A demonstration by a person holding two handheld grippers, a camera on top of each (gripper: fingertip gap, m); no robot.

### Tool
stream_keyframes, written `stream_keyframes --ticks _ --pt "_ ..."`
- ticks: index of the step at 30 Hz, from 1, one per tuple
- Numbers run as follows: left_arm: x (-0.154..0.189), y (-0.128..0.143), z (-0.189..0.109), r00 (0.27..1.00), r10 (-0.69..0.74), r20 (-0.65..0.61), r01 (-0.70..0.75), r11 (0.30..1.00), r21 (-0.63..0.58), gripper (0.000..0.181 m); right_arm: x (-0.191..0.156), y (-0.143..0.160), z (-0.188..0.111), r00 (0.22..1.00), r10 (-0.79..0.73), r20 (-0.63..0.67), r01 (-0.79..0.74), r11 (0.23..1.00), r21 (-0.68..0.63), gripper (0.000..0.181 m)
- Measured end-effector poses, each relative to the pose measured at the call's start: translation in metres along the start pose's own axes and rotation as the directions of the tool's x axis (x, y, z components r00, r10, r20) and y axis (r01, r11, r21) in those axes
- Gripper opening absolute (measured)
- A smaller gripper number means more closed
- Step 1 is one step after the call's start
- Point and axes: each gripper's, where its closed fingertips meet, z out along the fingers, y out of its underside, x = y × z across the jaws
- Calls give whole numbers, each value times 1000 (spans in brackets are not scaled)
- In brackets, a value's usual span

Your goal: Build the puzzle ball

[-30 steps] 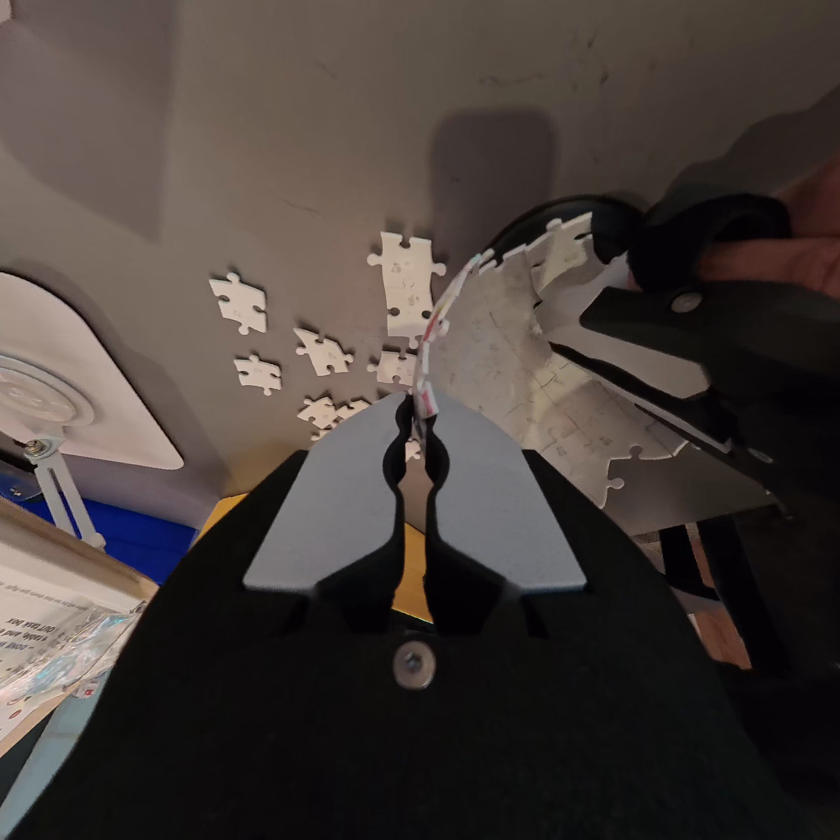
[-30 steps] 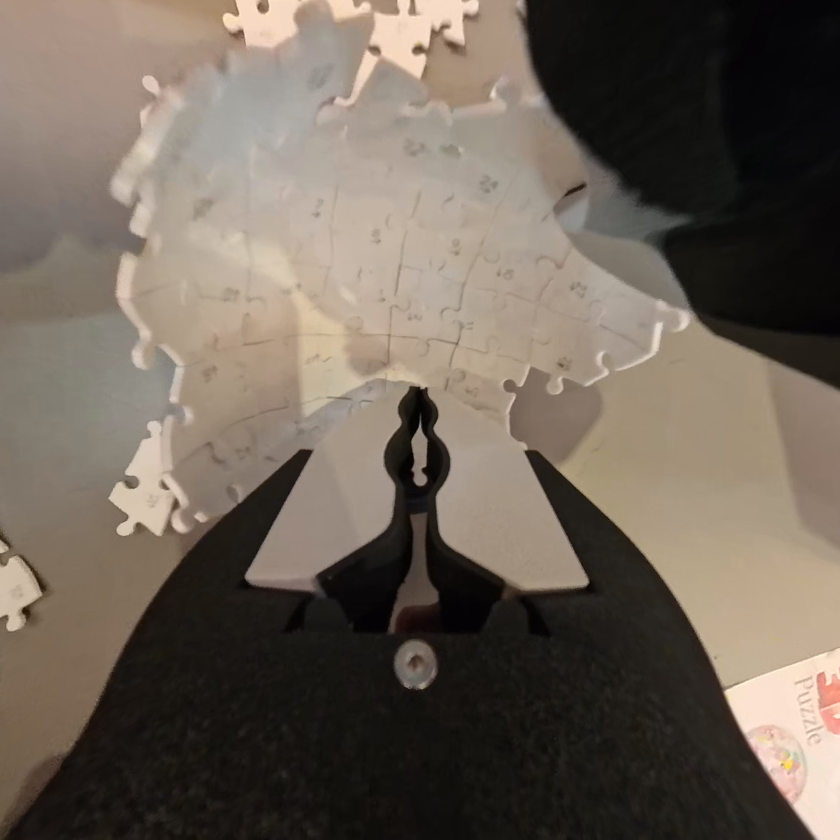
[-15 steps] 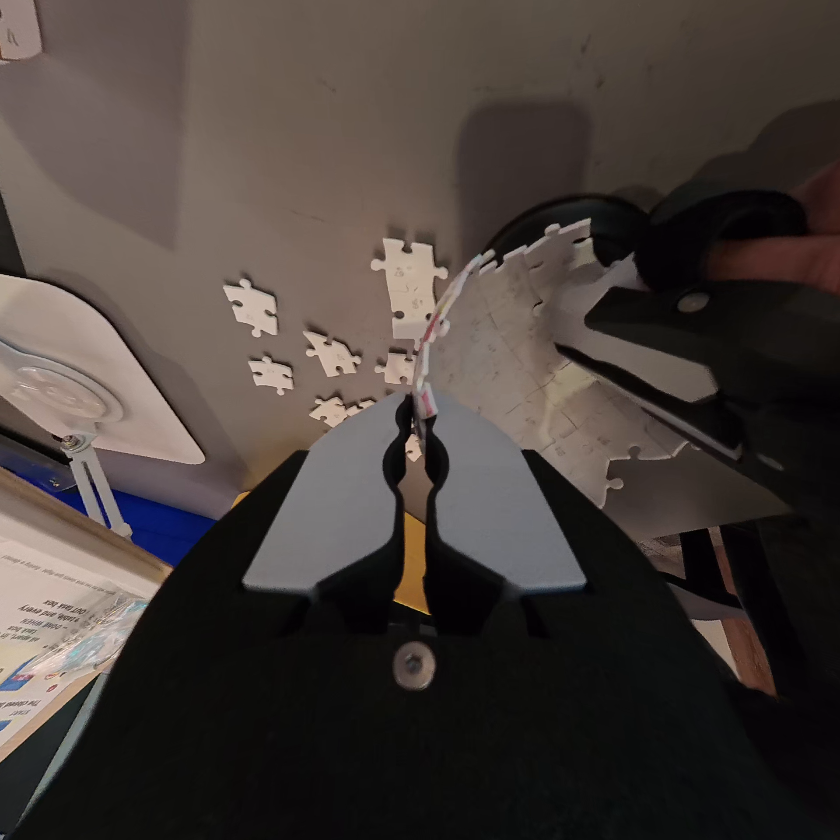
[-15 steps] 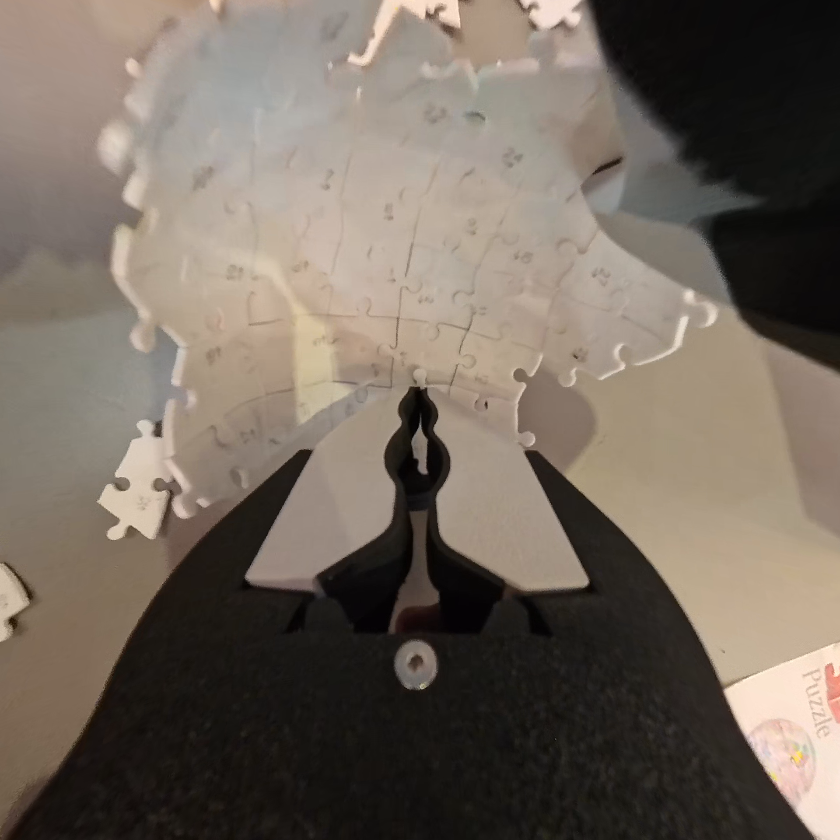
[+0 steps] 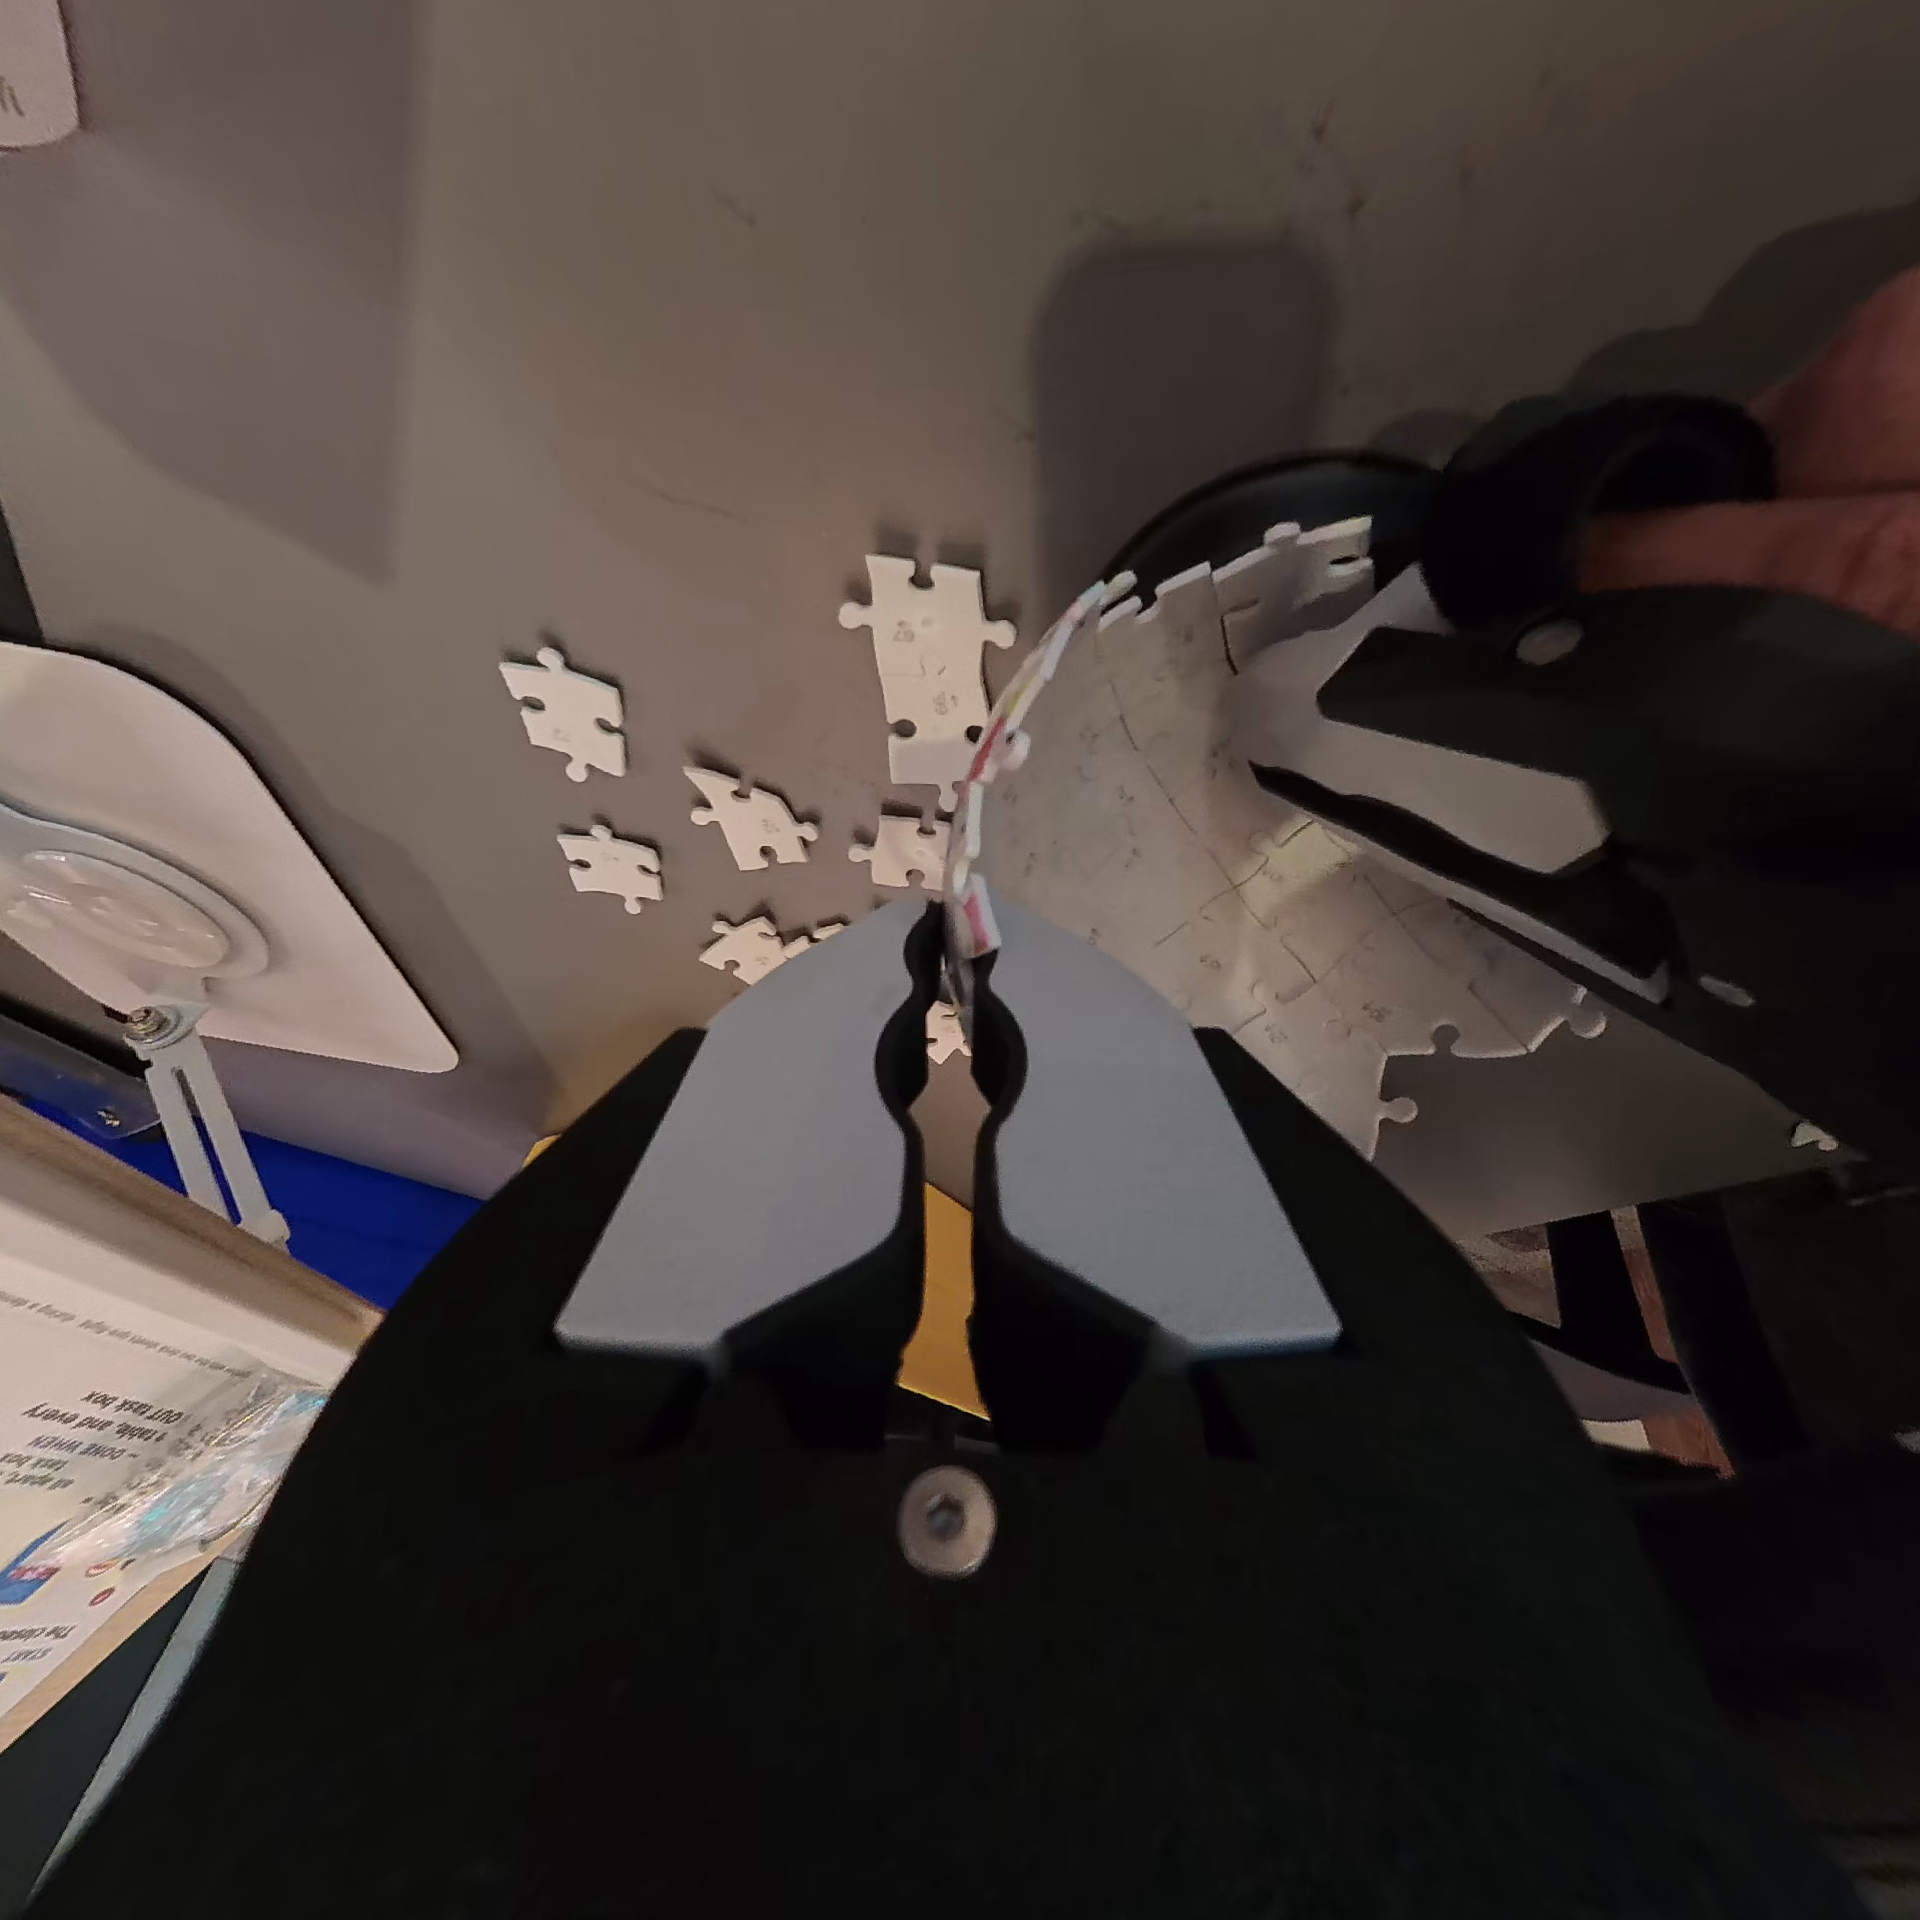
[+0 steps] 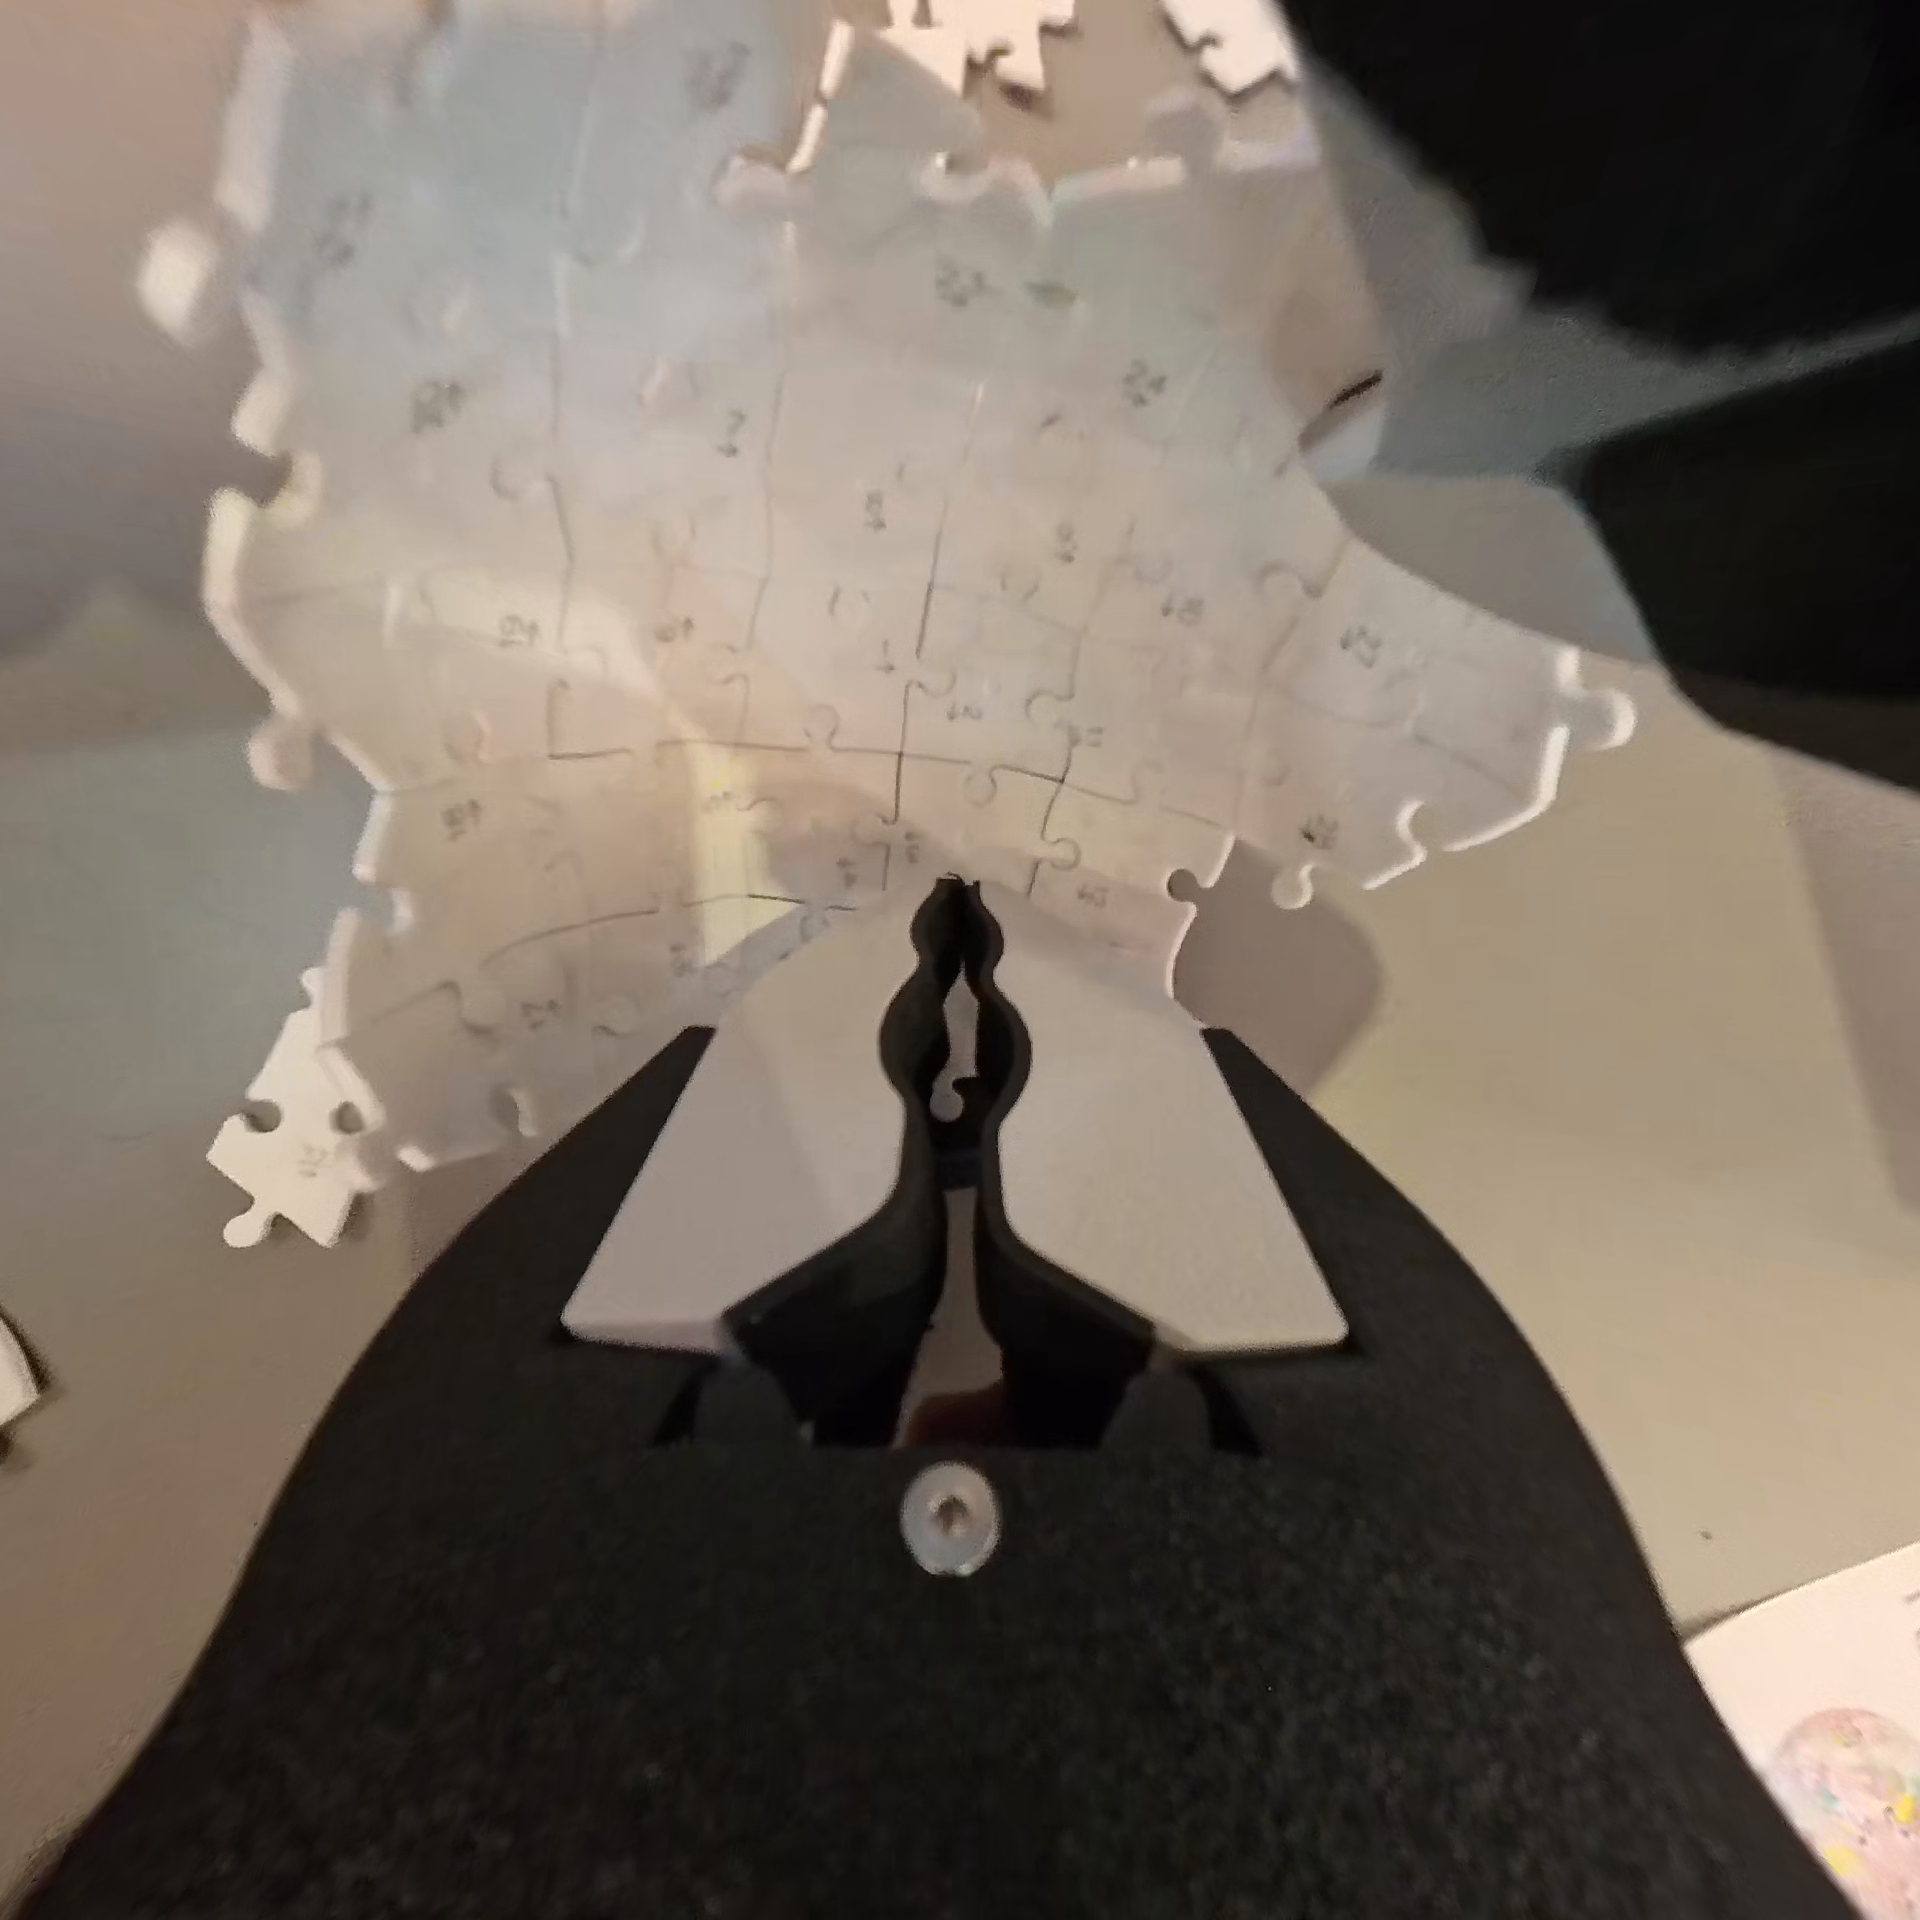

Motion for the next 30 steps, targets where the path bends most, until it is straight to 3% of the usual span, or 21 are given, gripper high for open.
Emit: stream_keyframes --ticks 8,24,30 --pt "2 -1 0 1000 2 0 -2 1000 2 2 3 -6 -9 999 -24 -27 25 999 42 0" --pt "2 2 0 1000 -3 -11 4 1000 9 2 -2 6 -5 1000 -1 -17 0 999 -42 0" --pt "2 4 1 1000 -4 -14 4 1000 3 2 8 -1 -16 999 29 -37 -28 999 33 0"
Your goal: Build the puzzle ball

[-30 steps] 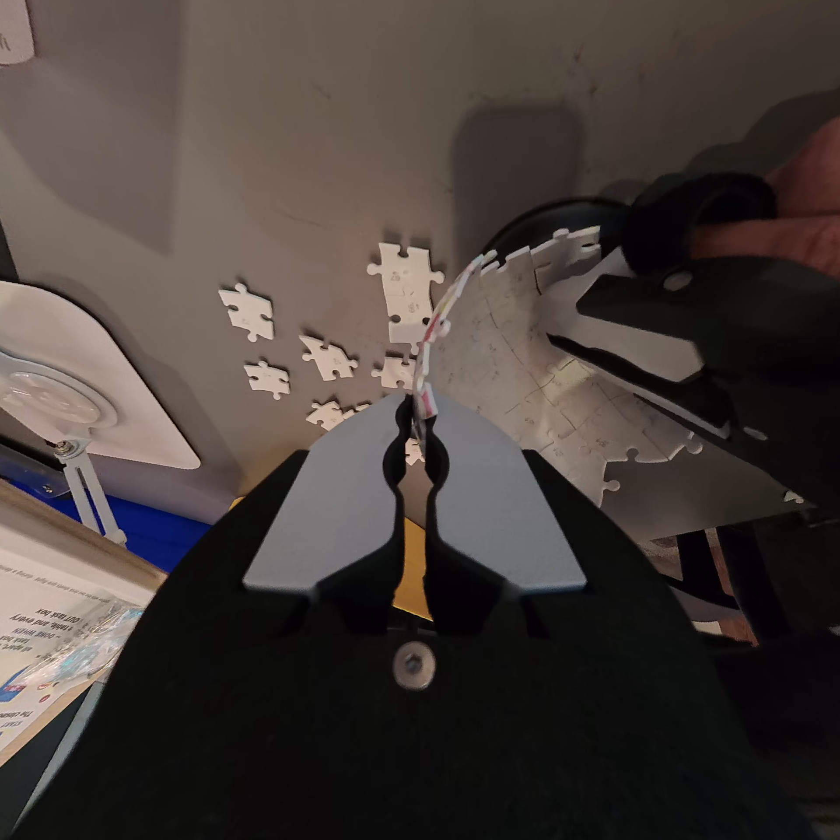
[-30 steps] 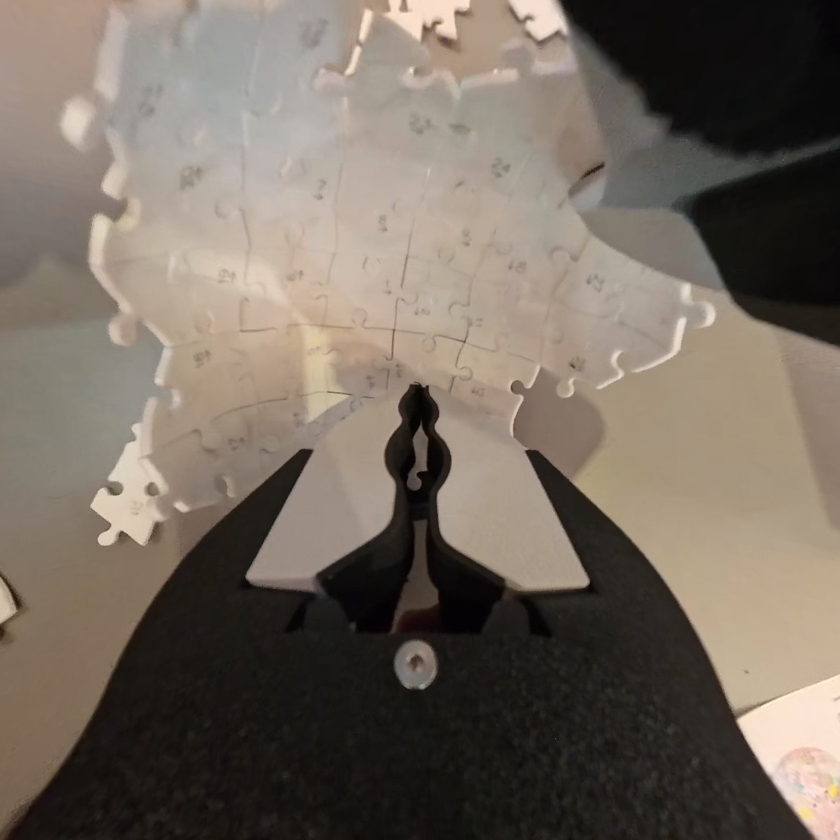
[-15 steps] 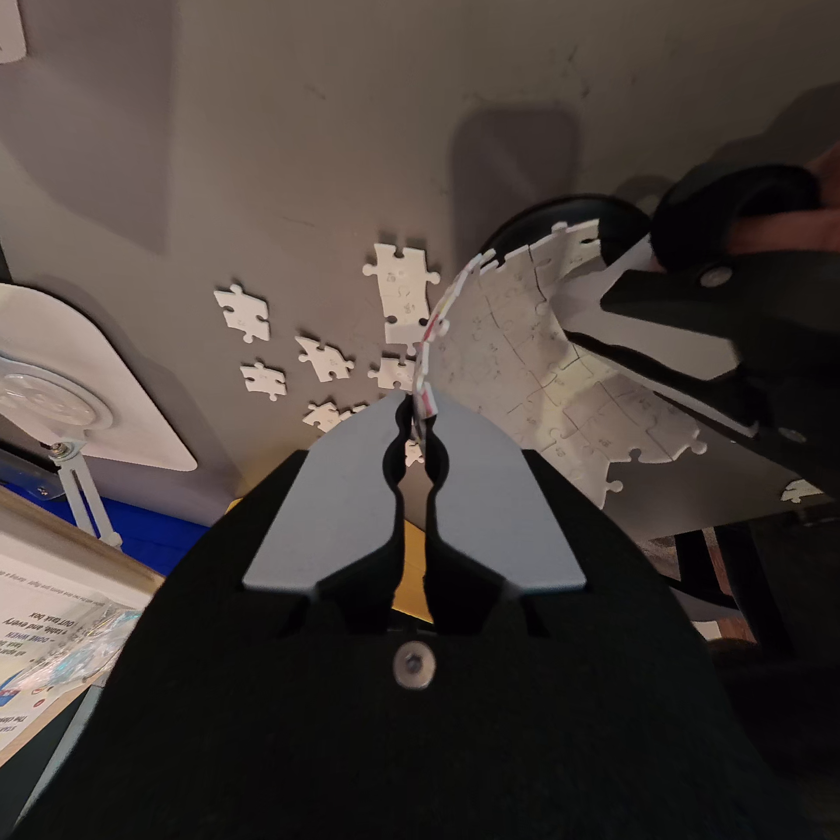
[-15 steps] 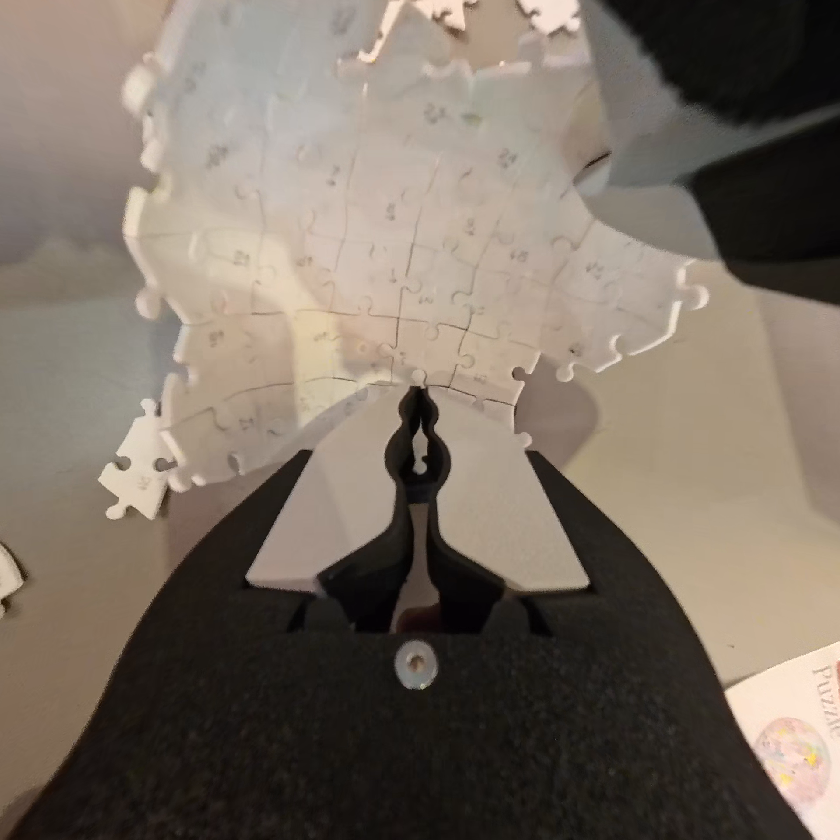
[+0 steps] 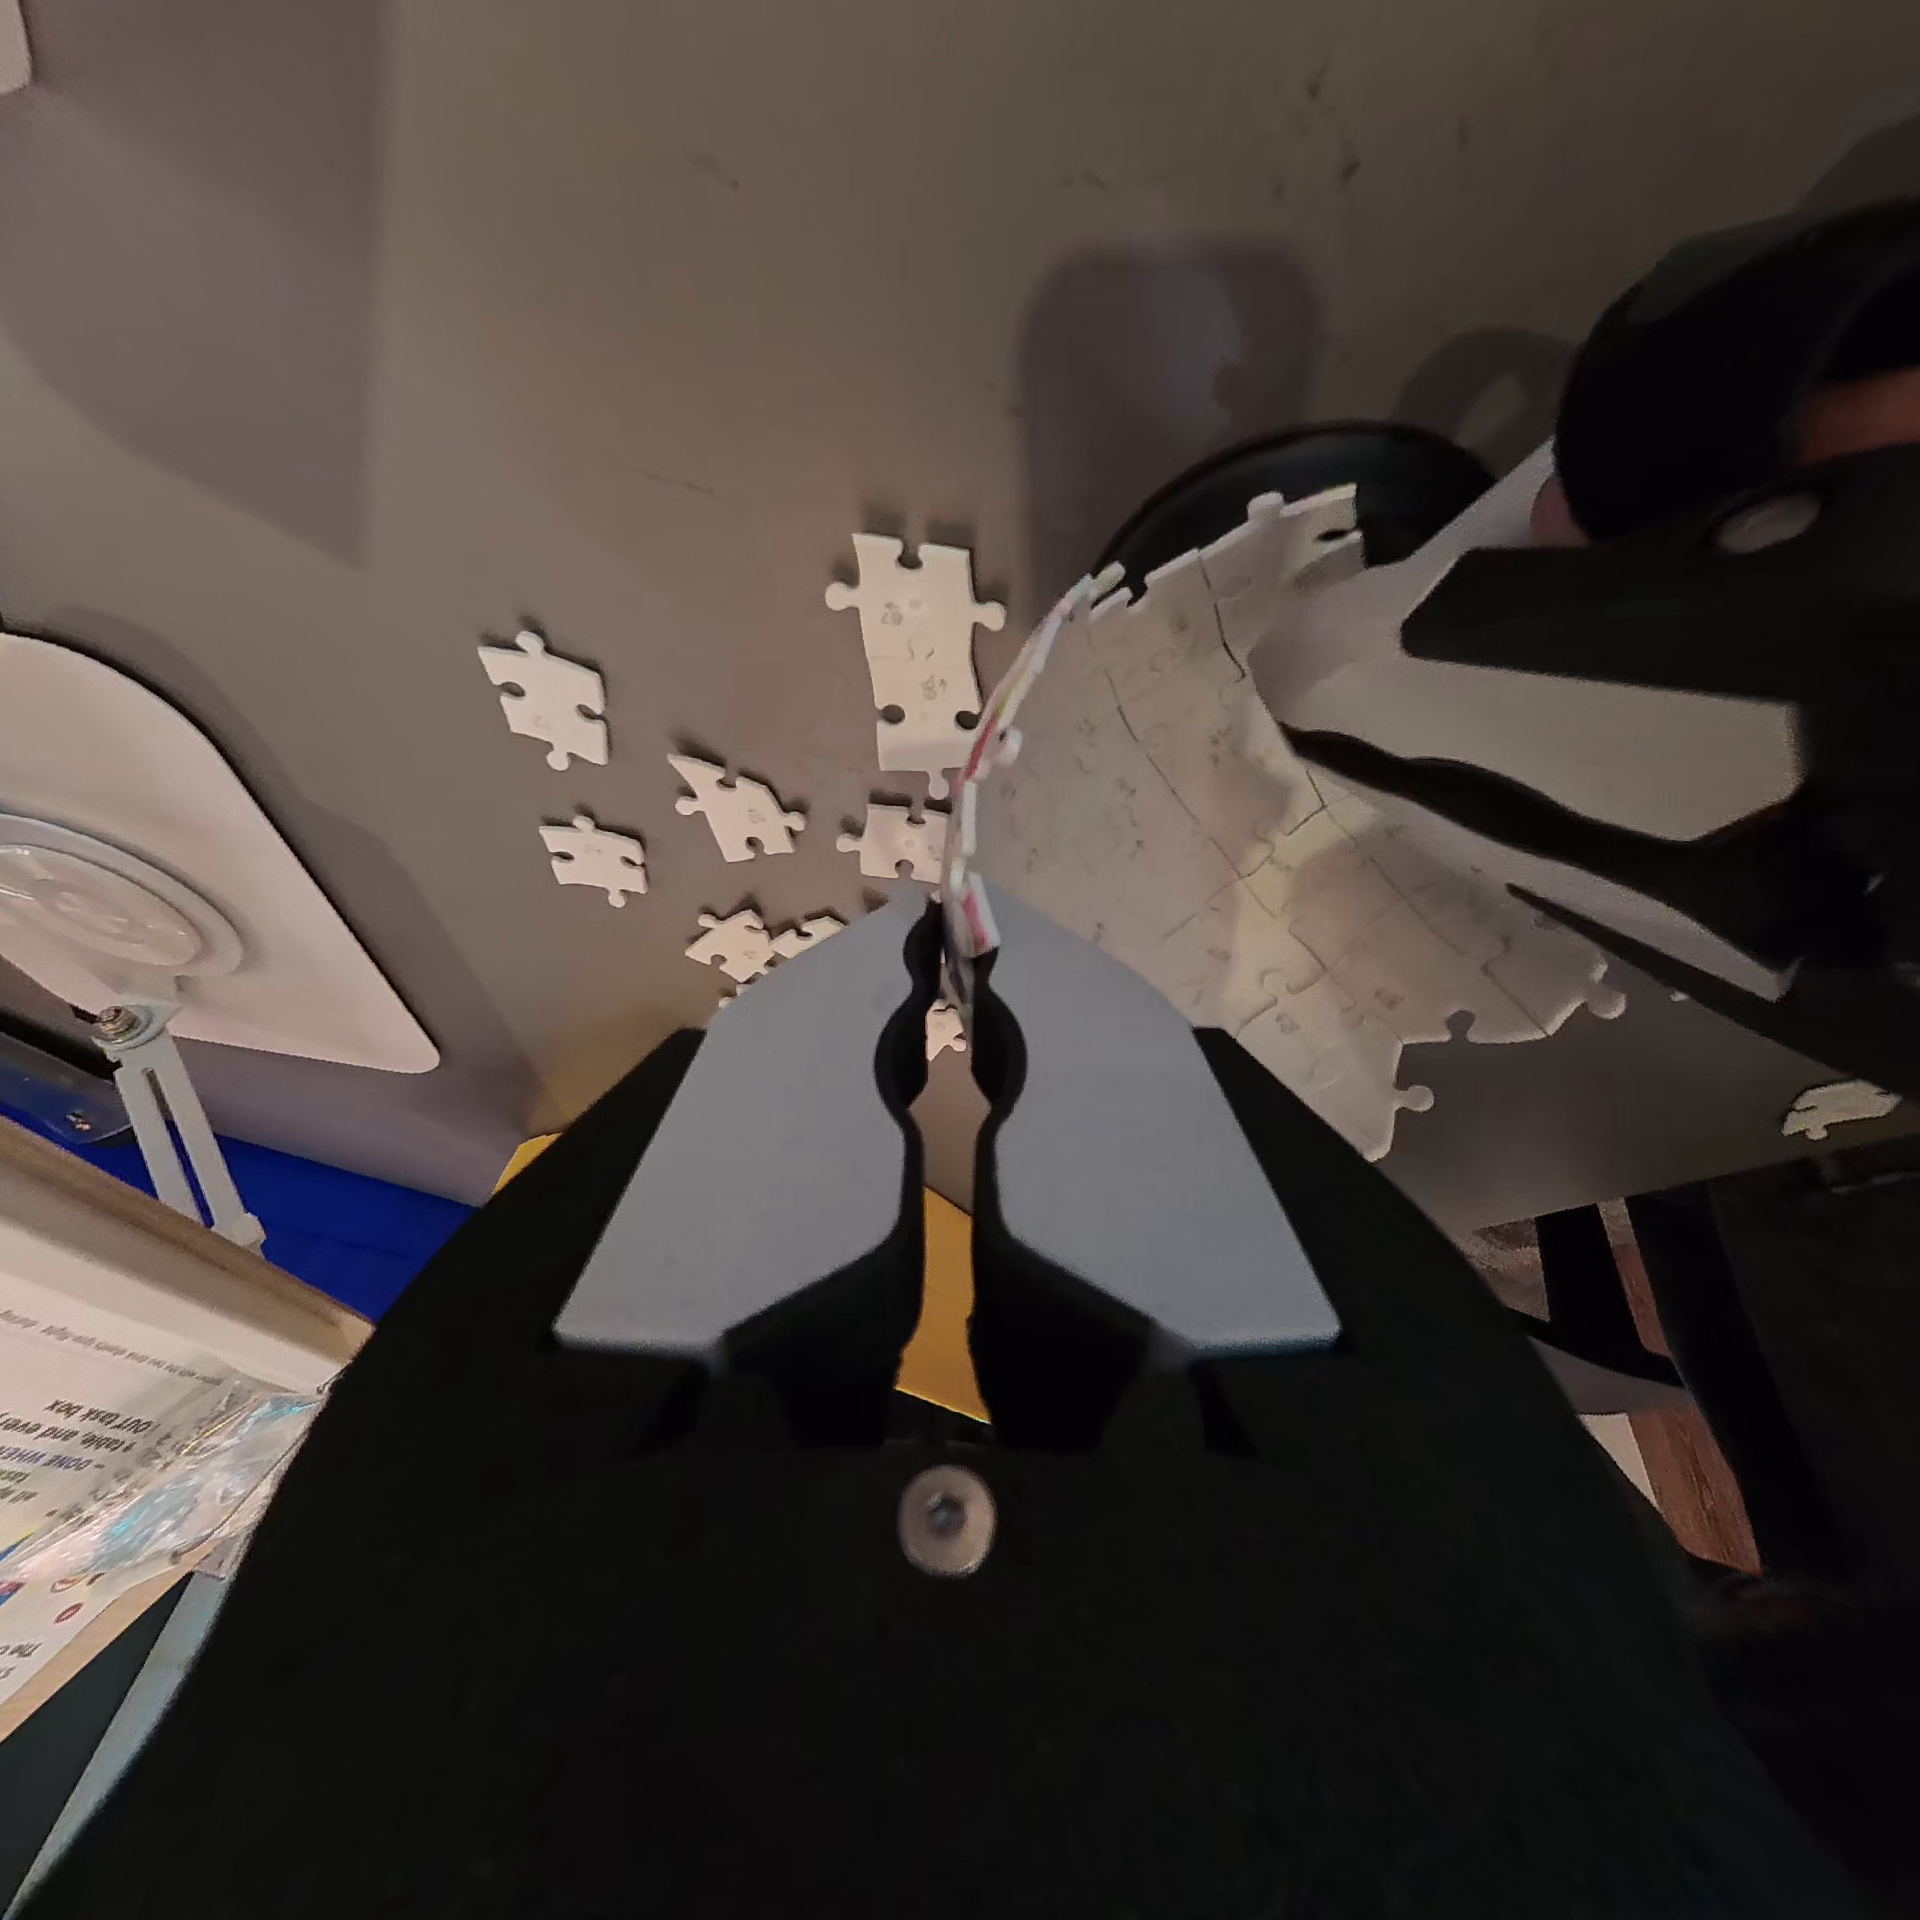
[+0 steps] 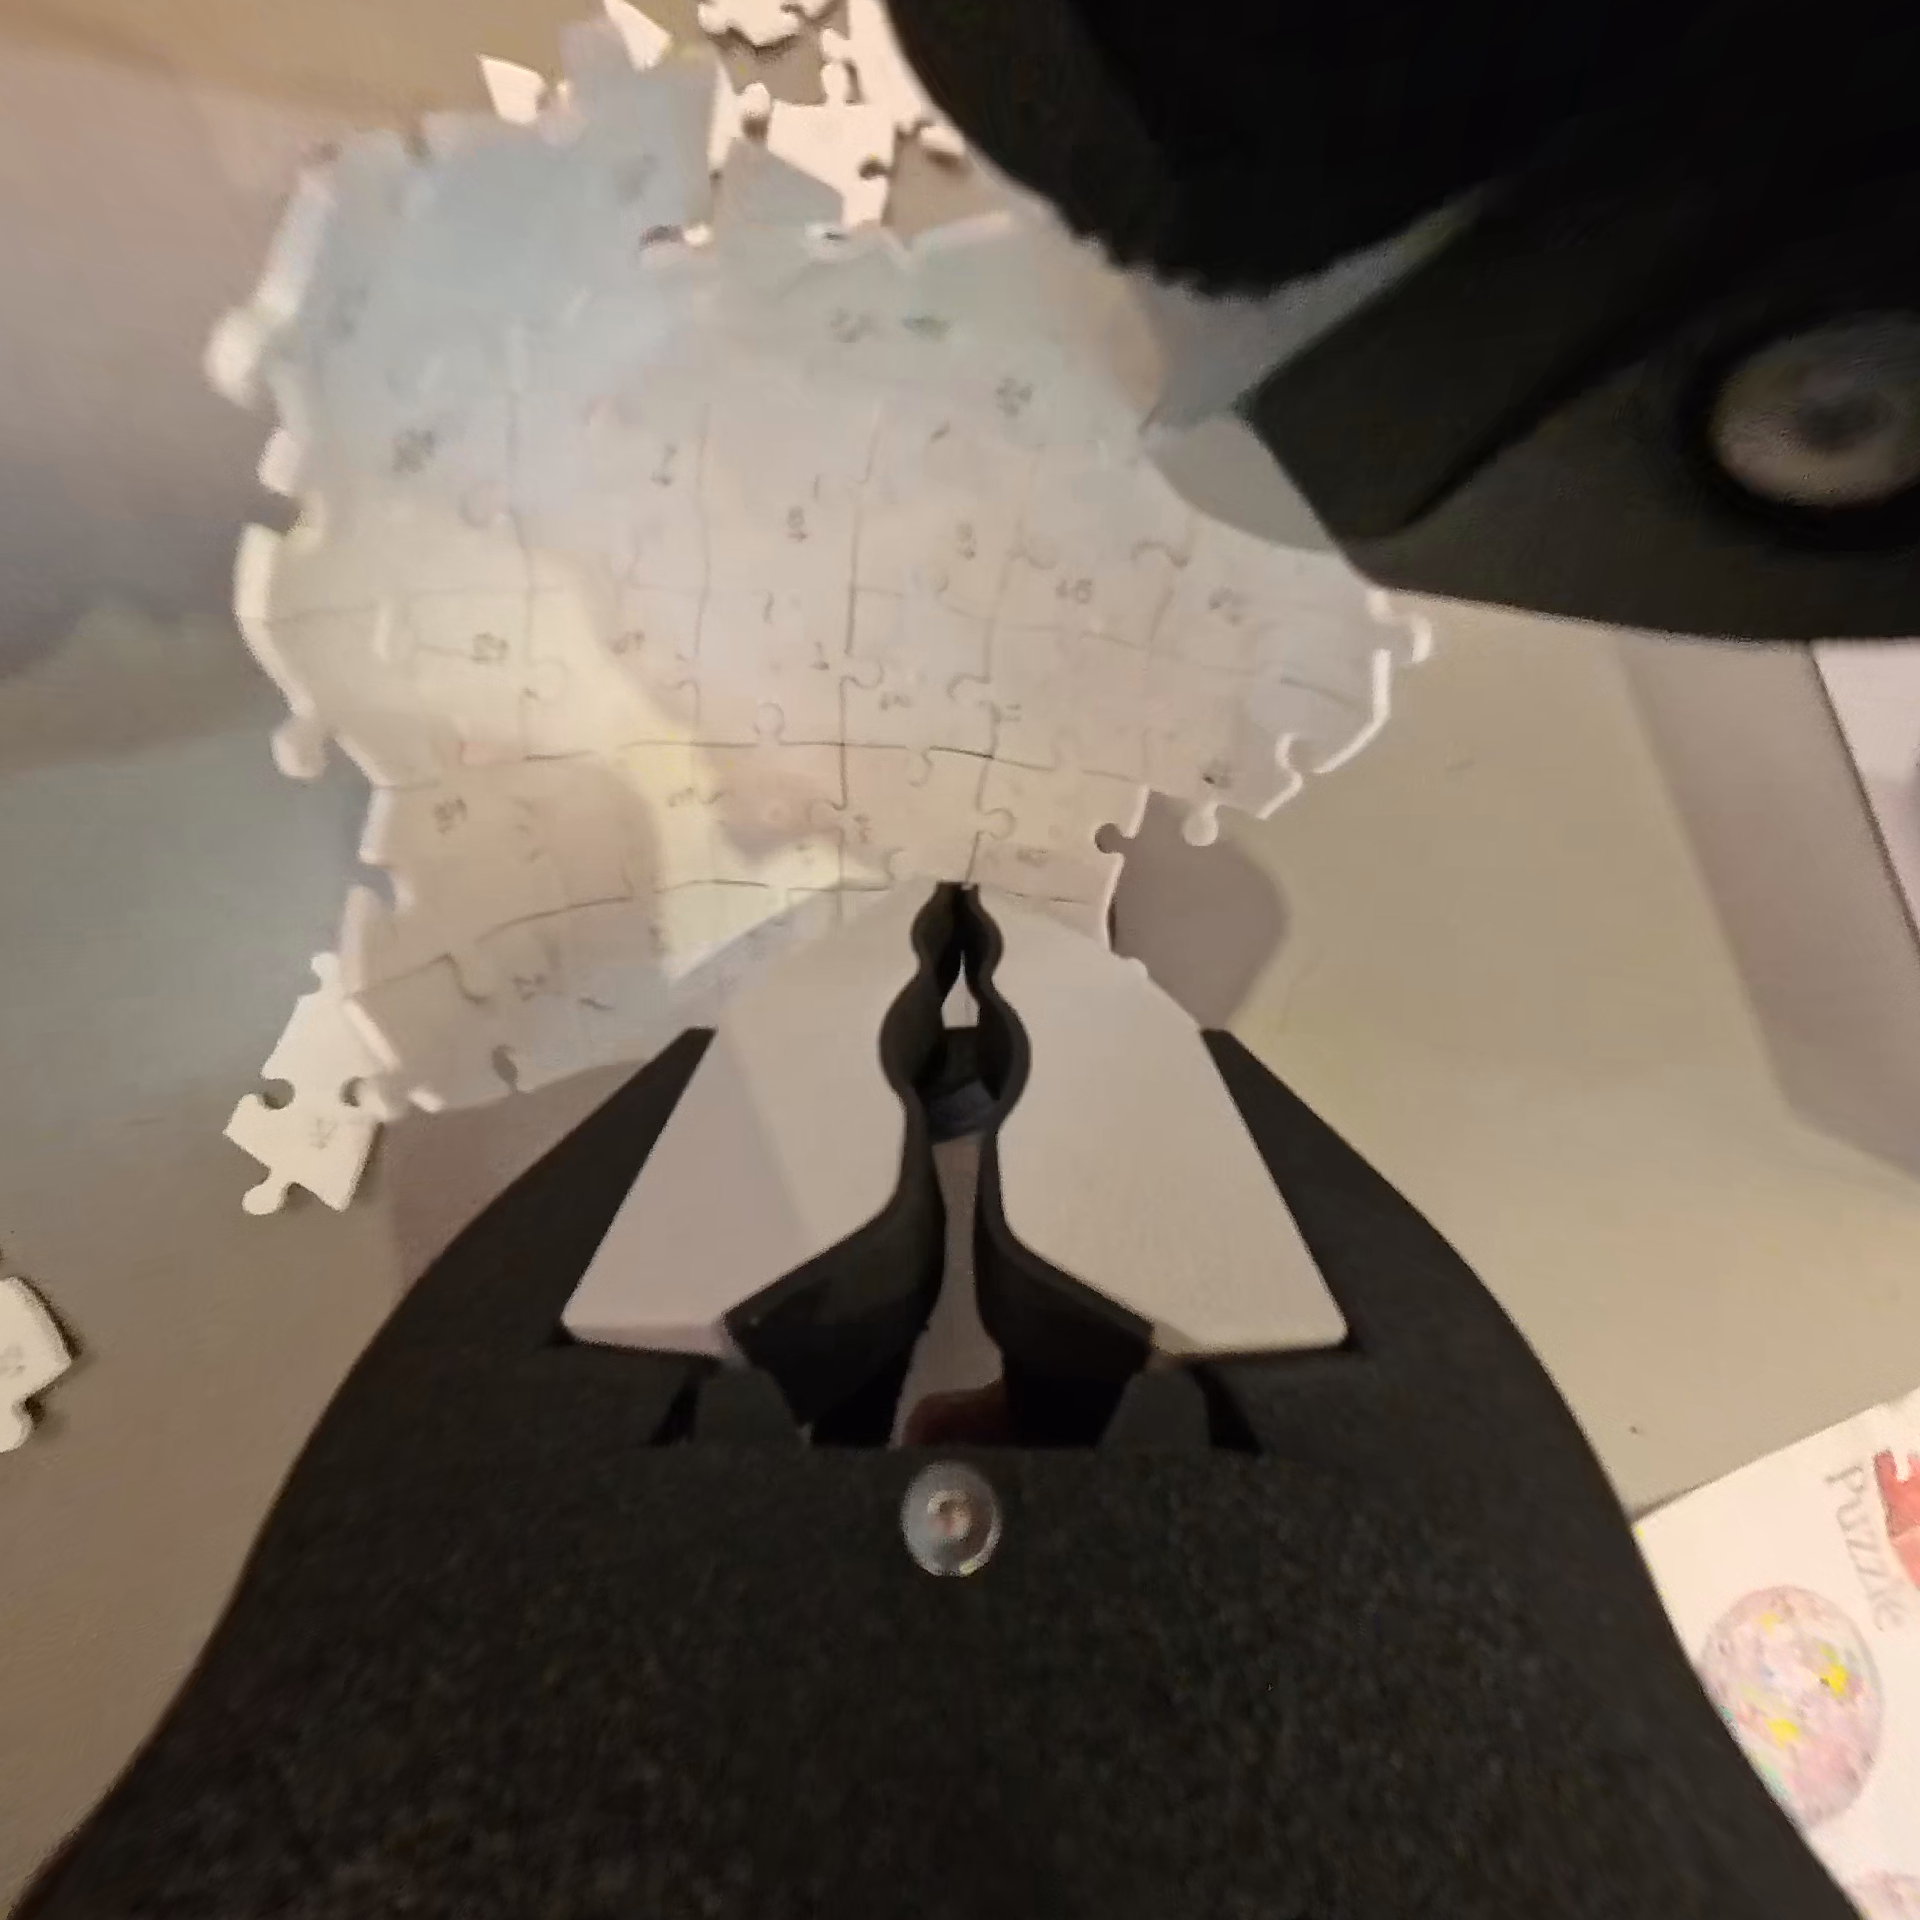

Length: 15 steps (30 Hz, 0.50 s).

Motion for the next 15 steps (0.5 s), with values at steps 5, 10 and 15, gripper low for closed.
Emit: stream_keyframes --ticks 5,10,15 --pt "0 0 0 1000 -1 0 1 1000 2 2 -4 4 7 999 -46 4 46 998 -40 0" --pt "0 0 0 1000 -3 -6 3 1000 1 2 -6 8 12 998 -59 -3 59 996 -63 0" --pt "1 0 3 999 -11 -32 11 1000 -2 2 0 5 6 997 -71 -31 69 996 -52 0"
